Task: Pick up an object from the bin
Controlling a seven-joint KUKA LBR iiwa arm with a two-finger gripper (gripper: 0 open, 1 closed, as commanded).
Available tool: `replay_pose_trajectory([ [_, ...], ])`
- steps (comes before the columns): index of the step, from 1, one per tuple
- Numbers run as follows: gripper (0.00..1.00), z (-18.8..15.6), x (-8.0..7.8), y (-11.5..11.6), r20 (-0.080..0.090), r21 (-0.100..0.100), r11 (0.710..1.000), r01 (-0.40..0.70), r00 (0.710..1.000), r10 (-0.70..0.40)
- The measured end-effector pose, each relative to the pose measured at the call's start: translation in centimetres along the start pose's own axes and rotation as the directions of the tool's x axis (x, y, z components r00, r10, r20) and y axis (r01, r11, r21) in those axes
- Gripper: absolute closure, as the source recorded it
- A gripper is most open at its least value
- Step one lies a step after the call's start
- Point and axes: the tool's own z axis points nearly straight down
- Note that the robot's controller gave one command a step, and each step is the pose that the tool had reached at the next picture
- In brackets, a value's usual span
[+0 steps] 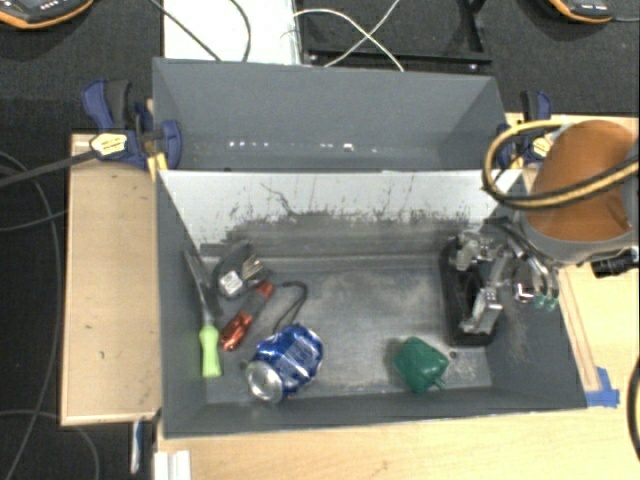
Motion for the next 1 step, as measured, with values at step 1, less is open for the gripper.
replay_pose_trajectory([
  [1, 0.0, 3.59, 3.38, -3.42, -0.006, -0.006, 0.818, 0.575, 0.818, -0.575],
])
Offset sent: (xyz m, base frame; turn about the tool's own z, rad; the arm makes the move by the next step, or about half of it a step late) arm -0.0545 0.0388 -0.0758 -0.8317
